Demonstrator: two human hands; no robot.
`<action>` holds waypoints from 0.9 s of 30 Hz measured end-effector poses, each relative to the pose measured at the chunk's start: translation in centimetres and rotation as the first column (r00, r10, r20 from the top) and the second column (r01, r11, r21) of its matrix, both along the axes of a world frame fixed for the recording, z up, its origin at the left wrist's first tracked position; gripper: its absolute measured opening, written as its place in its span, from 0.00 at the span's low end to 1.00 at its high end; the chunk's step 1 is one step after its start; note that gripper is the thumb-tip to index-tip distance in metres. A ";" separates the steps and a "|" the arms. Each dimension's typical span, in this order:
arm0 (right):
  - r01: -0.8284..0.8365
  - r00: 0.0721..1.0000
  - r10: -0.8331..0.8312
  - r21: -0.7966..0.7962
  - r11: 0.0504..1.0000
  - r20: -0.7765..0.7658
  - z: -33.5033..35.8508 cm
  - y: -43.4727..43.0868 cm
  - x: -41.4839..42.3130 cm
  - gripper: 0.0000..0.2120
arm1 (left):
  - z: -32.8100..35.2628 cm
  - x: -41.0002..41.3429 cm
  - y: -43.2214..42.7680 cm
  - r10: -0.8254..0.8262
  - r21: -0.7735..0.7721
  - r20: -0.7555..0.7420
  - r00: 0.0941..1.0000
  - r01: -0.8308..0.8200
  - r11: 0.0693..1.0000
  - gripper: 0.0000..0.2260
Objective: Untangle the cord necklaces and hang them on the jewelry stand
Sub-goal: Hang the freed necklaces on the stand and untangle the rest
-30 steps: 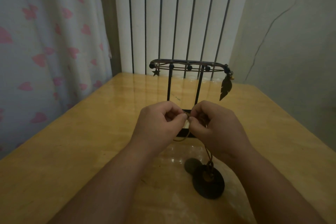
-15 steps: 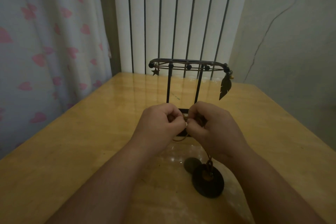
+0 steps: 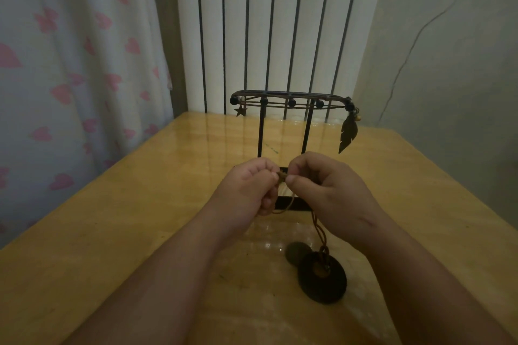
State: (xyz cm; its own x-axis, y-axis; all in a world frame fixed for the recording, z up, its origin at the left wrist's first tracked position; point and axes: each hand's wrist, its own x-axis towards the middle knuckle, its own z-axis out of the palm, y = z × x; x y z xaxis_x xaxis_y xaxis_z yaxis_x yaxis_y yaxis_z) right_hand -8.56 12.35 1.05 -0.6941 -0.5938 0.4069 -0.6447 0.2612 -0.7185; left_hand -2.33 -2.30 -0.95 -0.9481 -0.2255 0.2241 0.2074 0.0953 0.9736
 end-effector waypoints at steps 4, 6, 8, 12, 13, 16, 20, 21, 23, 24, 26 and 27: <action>0.088 0.987 -0.086 0.007 0.996 -0.132 -0.3 -0.1 0.1 0.03 | -0.1 -0.1 -0.3 0.051 -0.101 0.011 0.999 -0.050 0.994 0.13; 0.104 0.973 -0.099 0.015 0.994 -0.207 -0.3 -0.2 0.3 0.02 | -0.1 -0.1 -0.4 0.075 -0.151 0.004 0.997 -0.073 0.986 0.12; 0.132 0.957 -0.110 0.062 0.989 -0.270 -0.2 -0.3 0.4 0.04 | 0.0 0.0 -0.4 0.110 -0.242 -0.008 0.994 -0.109 0.964 0.10; 0.229 0.884 -0.136 0.162 0.960 -0.448 -0.5 -0.3 0.2 0.08 | 0.2 0.0 -0.1 0.147 -0.402 -0.039 0.988 -0.150 0.903 0.08; 0.245 0.863 -0.134 0.170 0.954 -0.488 -0.6 -0.4 0.2 0.09 | 0.2 0.0 -0.1 0.155 -0.426 -0.045 0.987 -0.159 0.891 0.09; 0.252 0.821 -0.124 0.159 0.955 -0.558 -0.7 -0.4 0.3 0.11 | 0.2 -0.2 -0.2 0.166 -0.481 -0.061 0.984 -0.175 0.859 0.09; 0.257 0.821 -0.095 0.217 0.942 -0.563 -0.6 -0.3 0.3 0.12 | -0.2 -0.2 -0.1 0.145 -0.527 -0.034 0.989 -0.141 0.838 0.08; 0.260 0.819 -0.085 0.235 0.937 -0.567 -0.5 -0.3 0.3 0.11 | -0.2 -0.2 0.0 0.138 -0.533 -0.025 0.990 -0.129 0.836 0.08; 0.270 0.813 -0.066 0.274 0.923 -0.579 -0.4 -0.5 0.3 0.08 | -0.2 -0.1 0.1 0.126 -0.541 -0.011 0.992 -0.112 0.834 0.09; 0.275 0.812 -0.059 0.292 0.916 -0.581 -0.3 -0.6 0.3 0.07 | -0.2 -0.2 0.1 0.123 -0.536 -0.009 0.992 -0.108 0.838 0.09; 0.273 0.812 -0.047 0.306 0.912 -0.582 -0.2 -0.7 0.3 0.06 | -0.2 -0.1 0.0 0.117 -0.497 -0.002 0.993 -0.102 0.862 0.10; 0.264 0.812 -0.039 0.307 0.915 -0.582 -0.1 -0.6 0.3 0.06 | -0.2 -0.1 -0.1 0.110 -0.466 0.009 0.994 -0.093 0.880 0.10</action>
